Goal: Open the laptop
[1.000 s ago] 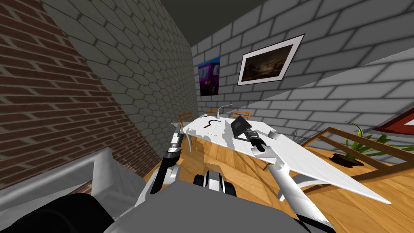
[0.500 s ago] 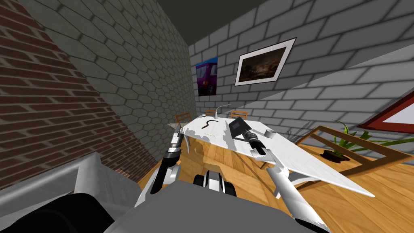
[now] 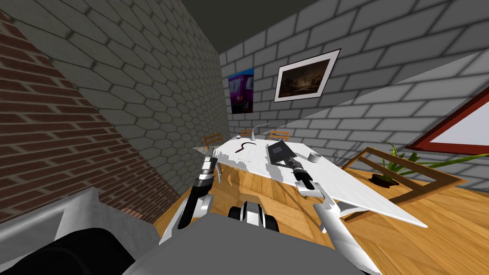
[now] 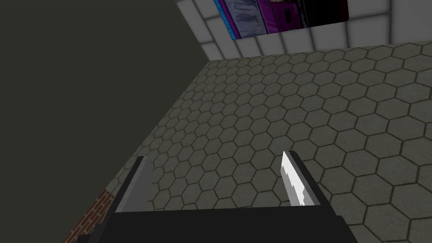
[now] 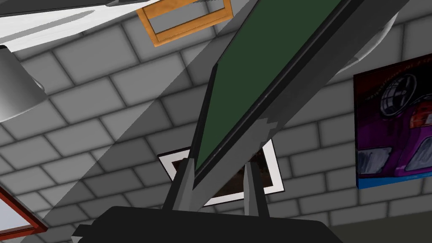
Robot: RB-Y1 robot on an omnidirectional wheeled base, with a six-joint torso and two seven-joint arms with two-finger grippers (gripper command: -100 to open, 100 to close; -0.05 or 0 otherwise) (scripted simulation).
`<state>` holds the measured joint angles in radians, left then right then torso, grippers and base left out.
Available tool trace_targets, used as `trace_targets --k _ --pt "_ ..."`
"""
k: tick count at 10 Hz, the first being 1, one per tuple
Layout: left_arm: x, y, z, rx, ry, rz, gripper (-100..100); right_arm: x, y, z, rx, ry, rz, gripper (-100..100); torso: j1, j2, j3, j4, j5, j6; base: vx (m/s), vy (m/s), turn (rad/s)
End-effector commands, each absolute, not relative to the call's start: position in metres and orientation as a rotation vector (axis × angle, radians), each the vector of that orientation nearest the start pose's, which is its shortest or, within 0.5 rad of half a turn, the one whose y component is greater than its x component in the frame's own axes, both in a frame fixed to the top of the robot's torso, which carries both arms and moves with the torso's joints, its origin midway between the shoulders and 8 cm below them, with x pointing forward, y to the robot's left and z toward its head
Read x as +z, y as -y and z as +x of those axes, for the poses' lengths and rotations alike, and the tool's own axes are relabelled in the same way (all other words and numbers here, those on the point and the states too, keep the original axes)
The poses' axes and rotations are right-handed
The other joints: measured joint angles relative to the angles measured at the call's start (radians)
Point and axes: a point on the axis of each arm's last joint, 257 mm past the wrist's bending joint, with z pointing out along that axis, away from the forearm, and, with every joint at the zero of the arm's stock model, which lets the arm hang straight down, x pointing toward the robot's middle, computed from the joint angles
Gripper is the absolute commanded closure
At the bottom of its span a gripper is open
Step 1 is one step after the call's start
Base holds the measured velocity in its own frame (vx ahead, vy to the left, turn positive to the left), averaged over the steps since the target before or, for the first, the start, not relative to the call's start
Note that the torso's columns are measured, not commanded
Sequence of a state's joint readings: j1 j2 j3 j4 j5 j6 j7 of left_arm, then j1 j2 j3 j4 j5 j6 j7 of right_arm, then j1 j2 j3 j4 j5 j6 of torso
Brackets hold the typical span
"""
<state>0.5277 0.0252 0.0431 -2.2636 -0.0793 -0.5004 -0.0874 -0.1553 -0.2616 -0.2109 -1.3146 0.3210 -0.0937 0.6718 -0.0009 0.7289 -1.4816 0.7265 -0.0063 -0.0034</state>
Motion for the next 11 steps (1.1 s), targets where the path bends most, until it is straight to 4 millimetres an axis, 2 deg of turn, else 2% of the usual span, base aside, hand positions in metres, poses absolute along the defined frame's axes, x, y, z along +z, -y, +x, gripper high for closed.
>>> trace_targets --k 1,2,3,9,10,11 --pt "0.008 -0.286 0.344 -1.111 -0.726 -0.580 0 -0.244 0.386 0.565 0.214 -1.507 0.455 100 0.001 0.000 0.000 0.001 0.001 -0.003 0.020 -0.028 -0.035" --pt "0.008 -0.286 0.344 -1.111 -0.726 -0.580 0 -0.229 0.394 0.570 0.195 -1.490 0.437 100 0.003 0.000 0.000 0.002 0.002 -0.003 0.000 -0.015 -0.028" --pt "0.008 -0.286 0.344 -1.111 -0.726 -0.580 0 -0.219 0.396 0.577 0.199 -1.485 0.450 -100 0.004 0.002 0.001 0.006 0.006 -0.002 -0.038 -0.007 0.030" --pt "0.008 -0.286 0.344 -1.111 -0.726 -0.580 0 -0.187 0.403 0.599 0.185 -1.480 0.465 -100 0.003 0.012 0.007 0.014 0.009 0.004 -0.052 -0.010 0.030" --pt "0.008 -0.286 0.344 -1.111 -0.726 -0.580 0 -0.176 0.405 0.606 0.180 -1.478 0.470 -100 0.003 0.012 0.007 0.014 0.008 0.004 -0.067 -0.009 0.037" --pt "0.008 -0.286 0.344 -1.111 -0.726 -0.580 0 -0.183 0.407 0.602 0.183 -1.483 0.469 -100 0.003 0.012 0.007 0.014 0.008 0.003 -0.031 -0.007 0.013"
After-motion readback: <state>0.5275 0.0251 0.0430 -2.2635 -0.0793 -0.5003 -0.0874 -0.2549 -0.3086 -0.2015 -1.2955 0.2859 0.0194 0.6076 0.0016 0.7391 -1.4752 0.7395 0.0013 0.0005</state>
